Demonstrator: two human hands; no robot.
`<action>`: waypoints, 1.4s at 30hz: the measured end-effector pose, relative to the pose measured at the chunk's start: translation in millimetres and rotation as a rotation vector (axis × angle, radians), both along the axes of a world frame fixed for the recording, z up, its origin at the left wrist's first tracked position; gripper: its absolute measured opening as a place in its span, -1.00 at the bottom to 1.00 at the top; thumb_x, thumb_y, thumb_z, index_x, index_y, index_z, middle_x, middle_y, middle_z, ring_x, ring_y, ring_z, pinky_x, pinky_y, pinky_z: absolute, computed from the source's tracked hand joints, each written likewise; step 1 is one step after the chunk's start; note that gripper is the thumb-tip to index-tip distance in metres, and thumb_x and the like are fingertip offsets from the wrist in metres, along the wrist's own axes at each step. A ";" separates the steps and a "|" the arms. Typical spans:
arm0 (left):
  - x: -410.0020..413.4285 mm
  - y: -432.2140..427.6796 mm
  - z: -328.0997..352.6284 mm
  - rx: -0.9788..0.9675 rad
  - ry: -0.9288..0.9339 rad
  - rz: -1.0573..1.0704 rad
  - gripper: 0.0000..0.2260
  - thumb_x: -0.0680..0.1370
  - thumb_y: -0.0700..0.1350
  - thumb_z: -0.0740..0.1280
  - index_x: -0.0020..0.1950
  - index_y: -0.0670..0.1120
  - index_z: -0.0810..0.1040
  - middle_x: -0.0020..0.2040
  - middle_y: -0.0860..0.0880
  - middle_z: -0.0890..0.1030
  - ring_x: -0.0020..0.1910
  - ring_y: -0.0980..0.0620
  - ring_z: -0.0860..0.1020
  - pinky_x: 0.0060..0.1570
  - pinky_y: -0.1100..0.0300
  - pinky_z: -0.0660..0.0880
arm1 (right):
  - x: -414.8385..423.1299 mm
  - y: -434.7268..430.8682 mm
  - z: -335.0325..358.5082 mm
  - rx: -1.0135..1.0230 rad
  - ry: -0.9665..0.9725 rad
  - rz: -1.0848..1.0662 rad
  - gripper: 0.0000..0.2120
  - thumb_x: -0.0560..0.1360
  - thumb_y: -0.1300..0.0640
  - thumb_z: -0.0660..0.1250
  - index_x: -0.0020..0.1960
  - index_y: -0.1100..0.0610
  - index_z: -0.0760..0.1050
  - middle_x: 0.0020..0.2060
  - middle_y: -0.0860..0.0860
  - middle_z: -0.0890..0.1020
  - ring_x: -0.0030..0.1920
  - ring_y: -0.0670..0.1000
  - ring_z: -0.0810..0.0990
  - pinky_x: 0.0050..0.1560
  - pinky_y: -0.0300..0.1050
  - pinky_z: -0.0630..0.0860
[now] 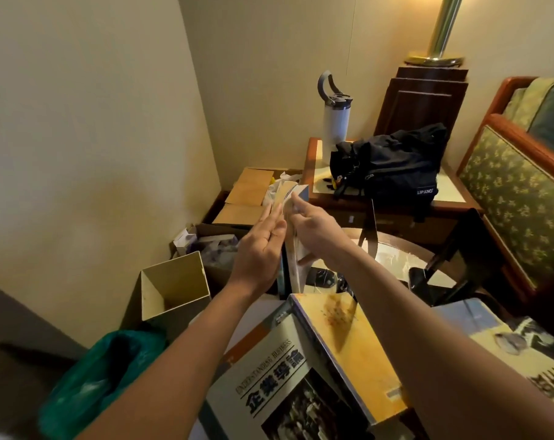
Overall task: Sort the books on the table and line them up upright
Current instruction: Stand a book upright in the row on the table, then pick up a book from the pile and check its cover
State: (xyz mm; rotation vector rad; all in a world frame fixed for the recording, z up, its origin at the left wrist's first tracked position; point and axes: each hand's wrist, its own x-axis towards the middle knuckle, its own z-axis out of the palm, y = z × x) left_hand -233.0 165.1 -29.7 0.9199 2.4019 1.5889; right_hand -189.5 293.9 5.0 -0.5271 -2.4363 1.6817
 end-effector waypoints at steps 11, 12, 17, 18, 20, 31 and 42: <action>4.0 -6.0 -7.3 -0.261 0.446 0.111 -0.48 0.66 0.16 0.06 0.57 -0.04 0.30 0.60 -0.06 0.23 0.56 -0.08 0.24 0.40 -0.08 0.37 | 3.1 0.8 -16.7 -0.140 0.068 0.012 -0.55 0.68 -0.06 0.13 0.55 -0.27 0.19 0.53 -0.06 0.33 0.47 0.05 0.36 0.23 0.30 0.54; 4.4 -5.0 -6.4 -0.289 0.455 0.134 -0.48 0.66 0.17 0.04 0.57 -0.02 0.29 0.61 -0.04 0.20 0.59 -0.08 0.16 0.41 -0.10 0.34 | 5.4 -0.2 -16.6 -0.138 0.074 0.003 -0.55 0.68 -0.08 0.14 0.55 -0.26 0.20 0.52 -0.06 0.35 0.46 0.03 0.38 0.24 0.29 0.54; 6.9 2.5 2.3 -0.406 0.565 0.097 -0.55 0.67 0.14 0.03 0.53 0.06 0.36 0.61 -0.01 0.19 0.57 -0.16 0.16 0.43 -0.16 0.28 | 20.1 5.5 -17.7 -0.114 0.122 -0.086 -0.55 0.65 -0.08 0.18 0.53 -0.22 0.25 0.47 -0.10 0.42 0.41 -0.01 0.45 0.28 0.23 0.52; 8.7 2.7 3.4 -0.421 0.592 0.090 -0.56 0.67 0.12 0.04 0.52 0.07 0.38 0.60 -0.01 0.22 0.56 -0.16 0.18 0.44 -0.16 0.27 | 25.0 6.3 -16.0 -0.105 0.126 -0.084 -0.54 0.66 -0.04 0.18 0.54 -0.21 0.25 0.47 -0.10 0.43 0.37 -0.03 0.47 0.26 0.19 0.55; 14.0 2.3 5.5 -0.440 0.632 0.081 -0.57 0.68 0.10 0.04 0.51 0.05 0.40 0.58 -0.02 0.27 0.56 -0.16 0.20 0.46 -0.18 0.25 | 34.8 8.3 -13.8 -0.093 0.141 -0.076 -0.52 0.67 0.06 0.18 0.56 -0.14 0.24 0.45 -0.07 0.44 0.30 -0.09 0.51 0.21 0.00 0.58; 69.9 -15.1 -1.9 -0.371 0.651 0.071 -0.56 0.65 0.05 0.15 0.53 0.00 0.36 0.58 -0.02 0.28 0.59 -0.08 0.15 0.54 -0.20 0.06 | 104.7 -3.1 7.0 0.073 0.141 -0.140 -0.43 0.67 0.14 0.22 0.61 -0.11 0.12 0.42 0.01 0.46 0.12 -0.23 0.48 -0.17 -0.56 0.43; 164.9 -51.6 -55.4 -0.300 0.137 0.039 -0.56 0.67 0.09 0.05 0.56 0.15 0.19 0.58 0.09 0.25 0.58 0.04 0.17 0.55 -0.12 0.13 | 216.4 -56.7 -47.2 0.441 -0.230 0.102 -0.20 0.59 -0.06 0.32 0.61 -0.22 -0.15 0.44 0.00 0.44 0.26 -0.03 0.51 0.19 -0.16 0.53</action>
